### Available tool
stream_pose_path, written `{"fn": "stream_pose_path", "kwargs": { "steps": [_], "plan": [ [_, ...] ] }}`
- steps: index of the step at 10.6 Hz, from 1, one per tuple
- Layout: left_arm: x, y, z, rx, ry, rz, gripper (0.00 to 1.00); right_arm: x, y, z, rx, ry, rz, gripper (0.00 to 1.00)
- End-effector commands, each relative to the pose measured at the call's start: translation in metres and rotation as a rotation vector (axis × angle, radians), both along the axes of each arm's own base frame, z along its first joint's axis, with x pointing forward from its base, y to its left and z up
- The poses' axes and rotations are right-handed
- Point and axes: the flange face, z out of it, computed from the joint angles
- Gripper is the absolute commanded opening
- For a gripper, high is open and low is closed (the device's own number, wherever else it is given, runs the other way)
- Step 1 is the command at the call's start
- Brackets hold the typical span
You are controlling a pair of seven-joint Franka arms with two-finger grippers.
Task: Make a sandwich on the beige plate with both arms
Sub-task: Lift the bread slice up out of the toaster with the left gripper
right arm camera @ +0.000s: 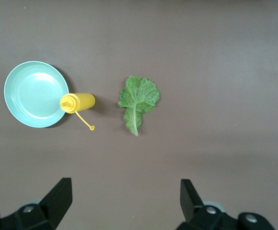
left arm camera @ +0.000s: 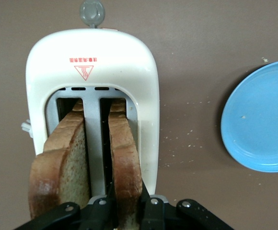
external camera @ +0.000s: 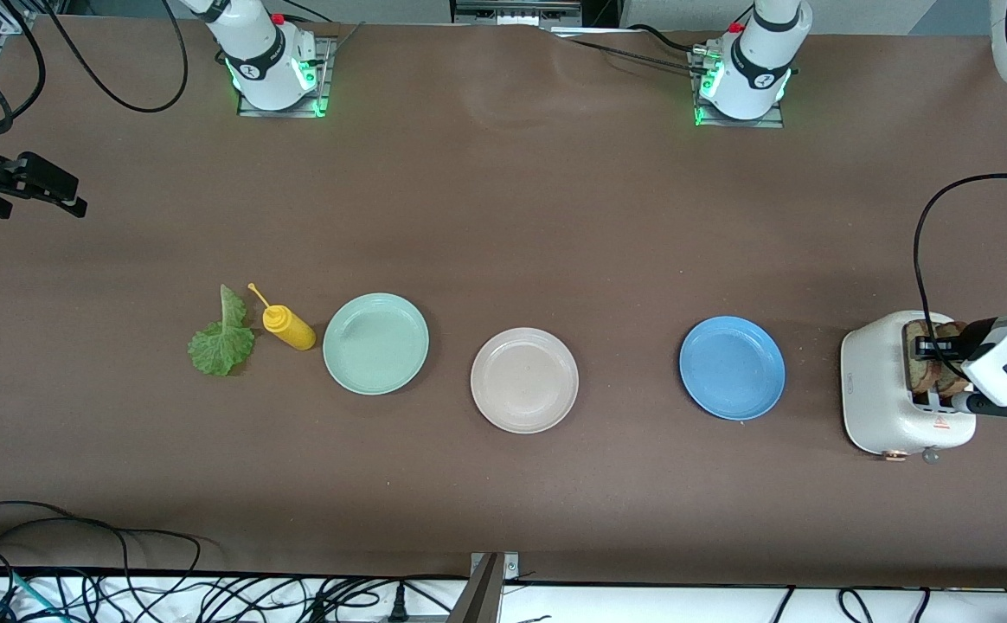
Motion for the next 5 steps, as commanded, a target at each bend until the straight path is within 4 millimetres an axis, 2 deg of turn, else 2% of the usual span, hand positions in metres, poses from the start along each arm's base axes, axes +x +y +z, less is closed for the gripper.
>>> {"fn": "stream_pose_path", "kwargs": {
  "steps": [1, 5],
  "plan": [
    [0.007, -0.003, 0.009, 0.028, -0.002, -0.061, 0.00, 0.001, -0.001, 0.003, 0.010, 0.007, -0.010, 1.00],
    [0.016, -0.004, 0.038, 0.033, -0.005, -0.056, 0.00, 0.001, -0.001, 0.004, 0.010, 0.005, -0.010, 1.00]
  ]
}}
